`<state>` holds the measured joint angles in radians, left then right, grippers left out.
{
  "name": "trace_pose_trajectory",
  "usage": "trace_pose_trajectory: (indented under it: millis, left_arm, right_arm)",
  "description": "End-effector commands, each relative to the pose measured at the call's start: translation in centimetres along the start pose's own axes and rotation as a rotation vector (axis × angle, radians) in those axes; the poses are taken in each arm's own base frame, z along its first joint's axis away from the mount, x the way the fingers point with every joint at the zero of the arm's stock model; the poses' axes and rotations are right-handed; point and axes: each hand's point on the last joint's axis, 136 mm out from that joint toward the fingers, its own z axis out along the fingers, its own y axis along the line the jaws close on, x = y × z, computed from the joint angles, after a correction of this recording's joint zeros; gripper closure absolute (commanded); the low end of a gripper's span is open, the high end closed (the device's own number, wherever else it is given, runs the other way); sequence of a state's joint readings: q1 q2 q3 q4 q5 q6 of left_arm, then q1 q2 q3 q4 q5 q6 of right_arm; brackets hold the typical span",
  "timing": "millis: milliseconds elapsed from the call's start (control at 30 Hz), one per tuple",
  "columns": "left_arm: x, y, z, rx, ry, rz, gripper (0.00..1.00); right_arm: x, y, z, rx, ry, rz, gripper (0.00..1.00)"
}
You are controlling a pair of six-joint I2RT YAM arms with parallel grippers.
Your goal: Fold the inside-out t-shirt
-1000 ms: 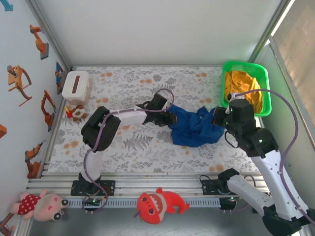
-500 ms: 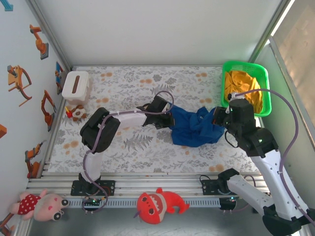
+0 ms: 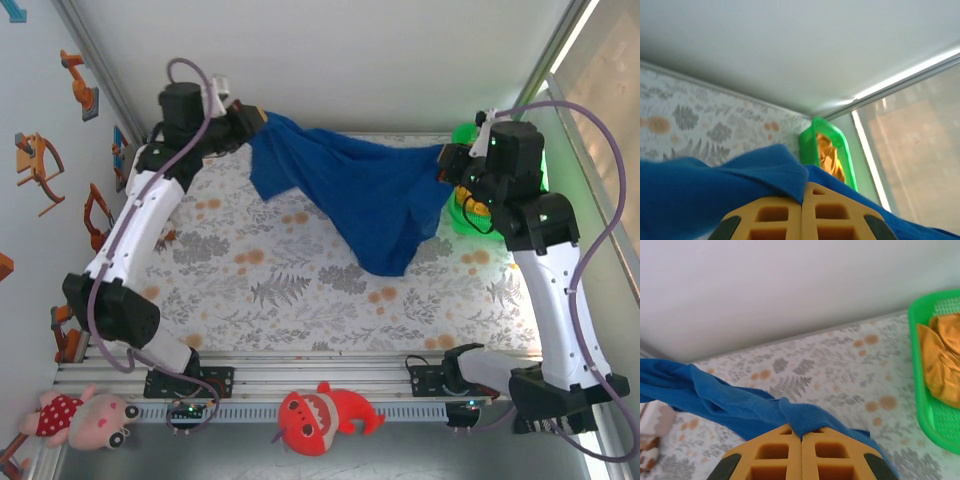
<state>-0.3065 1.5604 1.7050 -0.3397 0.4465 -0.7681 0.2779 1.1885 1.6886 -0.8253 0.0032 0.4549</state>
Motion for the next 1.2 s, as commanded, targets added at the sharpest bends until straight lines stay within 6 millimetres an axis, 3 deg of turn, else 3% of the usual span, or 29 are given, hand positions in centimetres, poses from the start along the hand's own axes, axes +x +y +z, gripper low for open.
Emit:
trace_pose_trajectory:
  millis: [0,133,267,500,600,700,767,1067,1167]
  left_arm:
    - [-0.6,-1.4,-3.7,0.032,0.015,0.011,1.0]
    - [-2.4,-2.0,-8.2,0.045,-0.084,0.027,1.0]
    - [-2.7,-1.4,-11.5,0.019,-0.145,0.032,1.0]
    - [0.2,-1.4,-16.3,-0.016,-0.206,0.032,1.0]
    - [1.3,0.4,-16.4,-0.064,-0.212,0.016,1.0]
    - [1.6,3.3,-14.5,-0.119,-0.179,-0.017,1.0]
    - [1.5,5.3,-12.7,-0.148,-0.147,-0.034,1.0]
    - [-0.1,17.7,-1.0,-0.303,-0.006,-0.08,0.96]
    - [-1.5,20.7,2.7,-0.308,0.015,-0.097,0.85]
  right_arm:
    - [-2.9,2.9,-1.8,-0.133,-0.059,-0.003,1.0]
    - [-4.3,4.5,-3.2,-0.204,-0.099,0.015,1.0]
    - [-4.5,5.3,-4.5,-0.256,-0.109,0.029,1.0]
    - [-4.5,6.2,-8.4,-0.339,-0.157,0.066,1.0]
    - [-4.6,5.8,-7.7,-0.311,-0.158,0.061,1.0]
    - [-4.4,5.0,-4.7,-0.25,-0.125,0.042,1.0]
    - [-4.0,4.1,-1.5,-0.188,-0.086,0.021,1.0]
    - [-3.5,-1.4,16.4,-0.049,0.071,0.067,1.0]
    - [-4.0,-2.5,21.3,-0.05,0.101,0.066,1.0]
